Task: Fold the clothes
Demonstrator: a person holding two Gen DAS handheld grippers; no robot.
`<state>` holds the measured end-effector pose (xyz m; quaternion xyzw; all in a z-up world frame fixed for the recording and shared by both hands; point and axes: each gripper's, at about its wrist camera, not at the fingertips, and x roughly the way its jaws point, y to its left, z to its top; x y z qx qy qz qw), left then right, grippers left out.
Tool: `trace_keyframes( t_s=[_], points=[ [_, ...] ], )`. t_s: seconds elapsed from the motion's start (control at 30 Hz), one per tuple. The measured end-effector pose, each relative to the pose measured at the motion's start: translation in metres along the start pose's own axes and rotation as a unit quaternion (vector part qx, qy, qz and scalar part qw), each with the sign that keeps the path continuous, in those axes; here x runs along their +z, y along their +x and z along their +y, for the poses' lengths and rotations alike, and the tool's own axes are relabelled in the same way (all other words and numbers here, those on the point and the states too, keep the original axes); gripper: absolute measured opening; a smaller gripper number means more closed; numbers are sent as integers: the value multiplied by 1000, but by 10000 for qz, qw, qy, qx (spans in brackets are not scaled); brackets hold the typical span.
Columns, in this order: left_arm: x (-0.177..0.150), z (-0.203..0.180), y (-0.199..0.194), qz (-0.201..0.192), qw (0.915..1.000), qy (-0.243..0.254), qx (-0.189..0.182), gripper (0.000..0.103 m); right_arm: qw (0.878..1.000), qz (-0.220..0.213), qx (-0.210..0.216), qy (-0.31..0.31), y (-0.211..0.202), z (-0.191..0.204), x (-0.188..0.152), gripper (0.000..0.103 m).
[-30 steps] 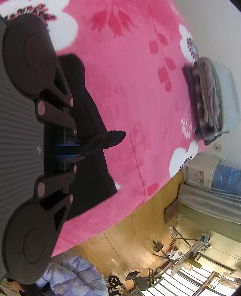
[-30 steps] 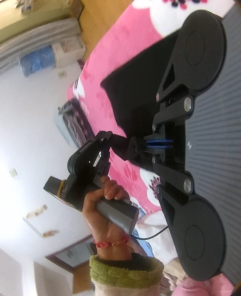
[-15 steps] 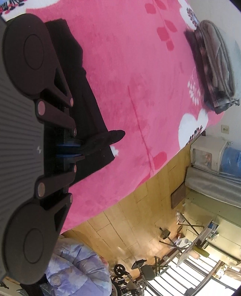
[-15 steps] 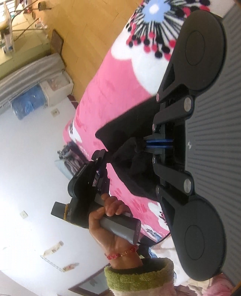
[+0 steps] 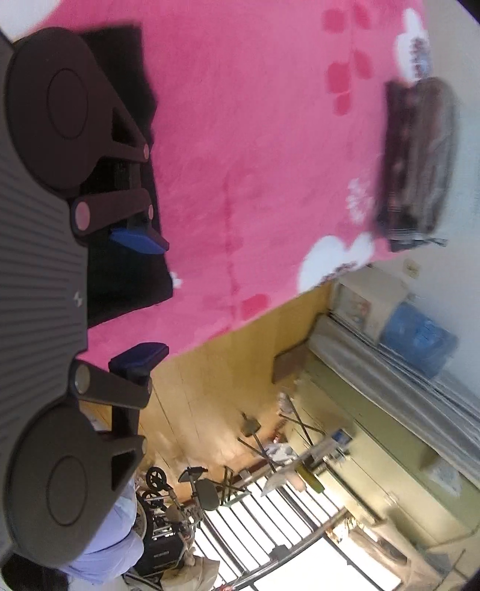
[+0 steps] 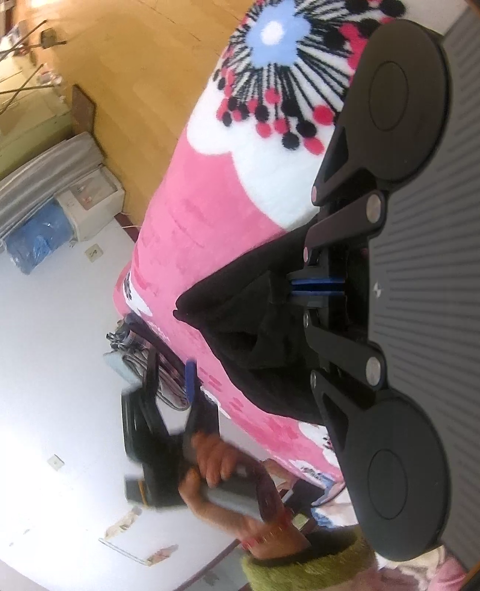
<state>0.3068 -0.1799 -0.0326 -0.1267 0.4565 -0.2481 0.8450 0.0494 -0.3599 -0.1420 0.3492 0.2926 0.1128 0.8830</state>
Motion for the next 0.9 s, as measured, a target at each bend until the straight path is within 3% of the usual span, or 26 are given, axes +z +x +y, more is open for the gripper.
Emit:
trace_keyframes(
  t_s=[0.07, 0.13, 0.17, 0.3, 0.57, 0.7, 0.77, 0.9],
  points=[
    [2, -1, -28, 15, 9989, 460, 80, 55, 9999, 34, 30, 142, 0, -3, 1, 2],
    [0, -5, -64, 105, 9920, 1220, 304, 57, 9996, 69, 60, 283, 1, -6, 1, 2],
    [-12, -1, -72, 124, 9908, 1303, 330, 57, 9993, 87, 77, 360, 1, -7, 1, 2],
    [-62, 14, -97, 189, 9878, 1493, 389, 63, 9971, 183, 166, 714, 3, -14, 4, 2],
    [-161, 45, -147, 318, 9805, 1872, 506, 58, 9901, 453, 205, 1311, 14, -26, 11, 5],
    [-208, 51, -137, 401, 9882, 1477, 97, 56, 9915, 571, 152, 1156, 20, -22, 18, 5],
    [-221, 43, -134, 363, 9824, 1825, 140, 53, 9932, 610, 139, 979, 21, -18, 21, 5],
    [-244, 24, -128, 335, 9613, 2708, 381, 42, 9948, 635, 107, 787, 20, -15, 23, 5]
  ],
)
